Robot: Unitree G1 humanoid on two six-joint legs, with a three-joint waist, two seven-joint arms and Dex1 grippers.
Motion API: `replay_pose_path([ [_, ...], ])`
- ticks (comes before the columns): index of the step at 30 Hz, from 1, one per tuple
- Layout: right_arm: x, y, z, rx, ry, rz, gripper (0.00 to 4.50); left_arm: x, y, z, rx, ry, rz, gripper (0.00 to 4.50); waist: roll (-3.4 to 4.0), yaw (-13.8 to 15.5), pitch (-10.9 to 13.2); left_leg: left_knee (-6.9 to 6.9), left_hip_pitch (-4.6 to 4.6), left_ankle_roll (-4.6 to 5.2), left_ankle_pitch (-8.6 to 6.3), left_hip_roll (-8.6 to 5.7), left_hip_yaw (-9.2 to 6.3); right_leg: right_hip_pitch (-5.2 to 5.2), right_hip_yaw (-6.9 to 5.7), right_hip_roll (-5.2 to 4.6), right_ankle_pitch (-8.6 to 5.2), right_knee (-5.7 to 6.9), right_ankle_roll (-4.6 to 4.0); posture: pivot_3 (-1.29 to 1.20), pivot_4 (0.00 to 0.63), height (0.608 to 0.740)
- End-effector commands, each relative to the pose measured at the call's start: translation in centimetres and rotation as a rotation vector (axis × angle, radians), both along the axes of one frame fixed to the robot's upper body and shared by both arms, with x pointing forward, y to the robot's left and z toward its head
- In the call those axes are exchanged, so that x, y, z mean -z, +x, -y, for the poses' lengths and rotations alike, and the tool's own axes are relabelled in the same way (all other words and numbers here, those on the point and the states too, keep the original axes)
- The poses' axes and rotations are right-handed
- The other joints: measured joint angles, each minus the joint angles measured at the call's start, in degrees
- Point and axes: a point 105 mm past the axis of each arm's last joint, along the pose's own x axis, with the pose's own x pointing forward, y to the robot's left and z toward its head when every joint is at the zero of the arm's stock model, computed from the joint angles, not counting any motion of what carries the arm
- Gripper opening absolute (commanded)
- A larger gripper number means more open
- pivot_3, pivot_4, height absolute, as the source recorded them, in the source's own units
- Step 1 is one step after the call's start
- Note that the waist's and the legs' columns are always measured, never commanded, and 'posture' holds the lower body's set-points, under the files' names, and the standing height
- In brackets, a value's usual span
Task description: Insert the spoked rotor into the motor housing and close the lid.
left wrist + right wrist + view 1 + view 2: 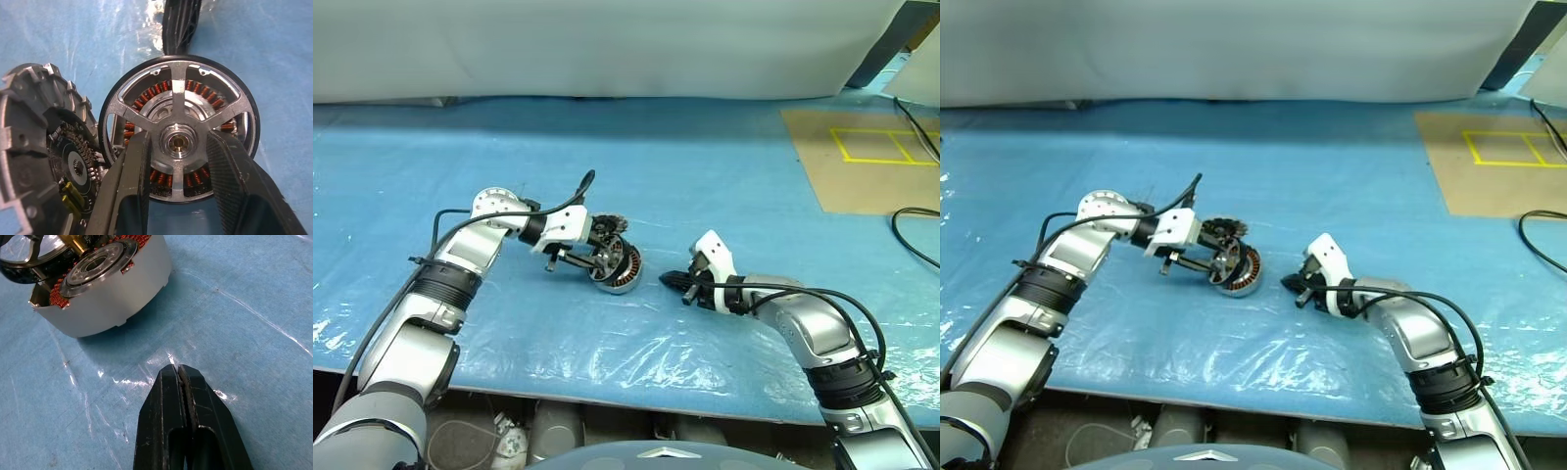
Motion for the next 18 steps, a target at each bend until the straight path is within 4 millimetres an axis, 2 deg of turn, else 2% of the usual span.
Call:
replay_pose_path([
  [1, -1.3, -0.2, -0.6, -0.018, 0.016, 0.042, 0.00, -0.1, 0.3, -0.3, -0.007, 0.023, 0.025, 1.35, 0.00, 0.0, 0.0, 0.00, 0.00, 0.00, 0.00, 0.00, 0.00, 0.00, 0.00, 0.00, 0.00, 0.00, 0.00, 0.00, 0.150, 0.740],
  [2, -1.4, -0.2, -0.8, -0.019, 0.017, 0.044, 0.00, 0.1, 0.0, -0.3, 0.005, 0.035, 0.011, 1.35, 0.00, 0.0, 0.0, 0.00, 0.00, 0.00, 0.00, 0.00, 0.00, 0.00, 0.00, 0.00, 0.00, 0.00, 0.00, 0.00, 0.150, 0.740],
  [4, -1.7, -0.2, -1.2, -0.021, 0.018, 0.048, 0.00, 0.4, -0.4, -0.4, 0.029, 0.056, -0.010, 2.07, 0.00, 0.0, 0.0, -0.01, 0.00, 0.00, 0.00, 0.00, -0.01, 0.00, 0.00, 0.00, 0.00, 0.00, 0.01, 0.00, 0.150, 0.740],
  [5, -2.0, -0.2, -1.4, -0.021, 0.019, 0.051, 0.00, 0.4, -0.7, -0.4, 0.049, 0.062, -0.012, 2.20, 0.00, -0.1, 0.0, -0.02, 0.01, 0.00, 0.00, 0.00, -0.01, 0.00, 0.00, 0.00, 0.00, 0.00, 0.01, 0.00, 0.150, 0.740],
  [9, -2.9, -0.1, -1.9, -0.019, 0.021, 0.055, 0.00, -0.7, 0.9, 0.6, -0.050, -0.010, 0.048, 3.53, 0.01, 0.0, 0.0, -0.07, 0.01, 0.00, 0.00, 0.00, -0.01, -0.01, 0.00, 0.00, 0.00, -0.01, 0.01, 0.00, 0.150, 0.740],
  [10, -3.2, -0.2, -2.0, -0.021, 0.022, 0.055, 0.00, -0.9, 0.6, 0.4, -0.026, 0.004, 0.050, 3.83, 0.01, 0.0, 0.0, -0.06, 0.00, 0.00, 0.00, -0.01, -0.01, -0.01, 0.00, 0.00, 0.00, -0.02, 0.01, 0.00, 0.150, 0.740],
  [12, -3.8, -0.3, -2.3, -0.024, 0.024, 0.055, 0.00, -1.6, 0.3, 0.5, 0.010, -0.012, 0.065, 3.83, 0.01, 0.0, 0.0, -0.07, -0.01, -0.01, 0.00, -0.02, -0.04, -0.01, 0.00, -0.01, 0.01, -0.04, 0.02, 0.00, 0.150, 0.740],
  [18, -6.4, -0.6, -3.3, -0.047, 0.064, 0.068, 0.00, -4.6, 0.8, 0.5, -0.029, -0.145, 0.092, 3.83, 0.03, 0.0, 0.0, -0.13, -0.01, -0.01, 0.00, -0.05, -0.04, -0.02, 0.00, 0.01, 0.01, -0.07, 0.02, 0.00, 0.150, 0.740],
])
